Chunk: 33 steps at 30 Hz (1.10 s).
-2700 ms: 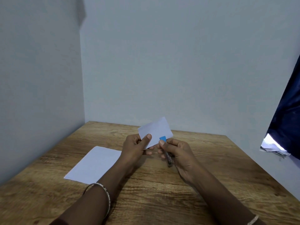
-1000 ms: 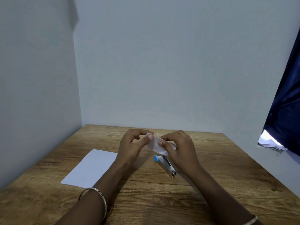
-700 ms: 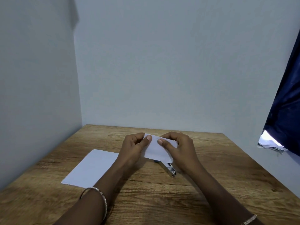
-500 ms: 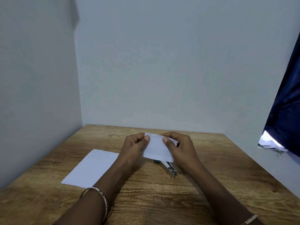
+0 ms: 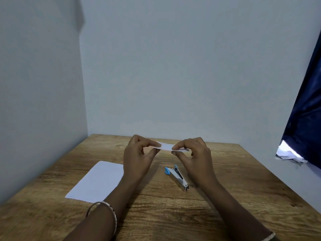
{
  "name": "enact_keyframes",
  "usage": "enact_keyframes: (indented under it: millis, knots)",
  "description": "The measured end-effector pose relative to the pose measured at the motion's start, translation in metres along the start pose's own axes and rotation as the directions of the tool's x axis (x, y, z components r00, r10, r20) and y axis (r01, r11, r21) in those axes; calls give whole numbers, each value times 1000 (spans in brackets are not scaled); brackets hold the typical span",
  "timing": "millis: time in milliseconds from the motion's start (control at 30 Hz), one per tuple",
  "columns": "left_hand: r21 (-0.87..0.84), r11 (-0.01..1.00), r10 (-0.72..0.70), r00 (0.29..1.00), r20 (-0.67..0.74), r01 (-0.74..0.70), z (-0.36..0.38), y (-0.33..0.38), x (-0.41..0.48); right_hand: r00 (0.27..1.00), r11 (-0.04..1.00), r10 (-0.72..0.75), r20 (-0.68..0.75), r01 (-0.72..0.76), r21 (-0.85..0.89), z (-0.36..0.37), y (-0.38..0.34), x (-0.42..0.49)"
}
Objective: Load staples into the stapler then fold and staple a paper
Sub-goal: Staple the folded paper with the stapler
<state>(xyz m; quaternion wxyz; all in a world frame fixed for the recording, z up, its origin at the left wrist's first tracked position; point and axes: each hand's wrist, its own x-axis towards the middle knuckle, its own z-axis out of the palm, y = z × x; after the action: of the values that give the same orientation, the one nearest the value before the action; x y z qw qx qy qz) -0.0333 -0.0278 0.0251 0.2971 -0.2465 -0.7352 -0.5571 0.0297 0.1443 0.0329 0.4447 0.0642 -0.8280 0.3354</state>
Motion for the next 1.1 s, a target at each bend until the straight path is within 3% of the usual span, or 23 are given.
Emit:
enact_keyframes:
  millis: [133, 267, 367, 567, 700, 833, 967, 1100]
  knots:
    - [-128, 990, -65, 997, -29, 61, 0, -2, 1, 984, 977, -178, -20, 175, -121, 1, -1, -1]
    - [-320, 919, -202, 973, 114, 229, 0, 1, 0, 965, 959, -242, -104, 222, -176, -2, -1, -1]
    - [-368, 879, -244, 950, 195, 302, 0, 4, -2, 944, 947, -295, -150, 267, -178, -6, -1, 0]
    - [-377, 865, -269, 939, 212, 333, -1, 4, -1, 939, 940, -310, -148, 279, -198, -5, -2, 0]
    - [-300, 900, -271, 945, 181, 316, -2, -1, 0, 946, 935, -314, -83, 294, -198, -2, -4, -4]
    - [-50, 973, -219, 968, 126, 226, -3, -10, 1, 966, 953, -257, -28, 249, -170, 4, -9, -9]
    - [95, 971, -226, 971, 82, 218, -7, -17, 2, 934, 899, -352, 56, 355, -255, 9, -22, -17]
    - [160, 966, -199, 979, -51, 204, -16, -18, 2, 869, 823, -404, 285, 481, -303, 20, -36, -27]
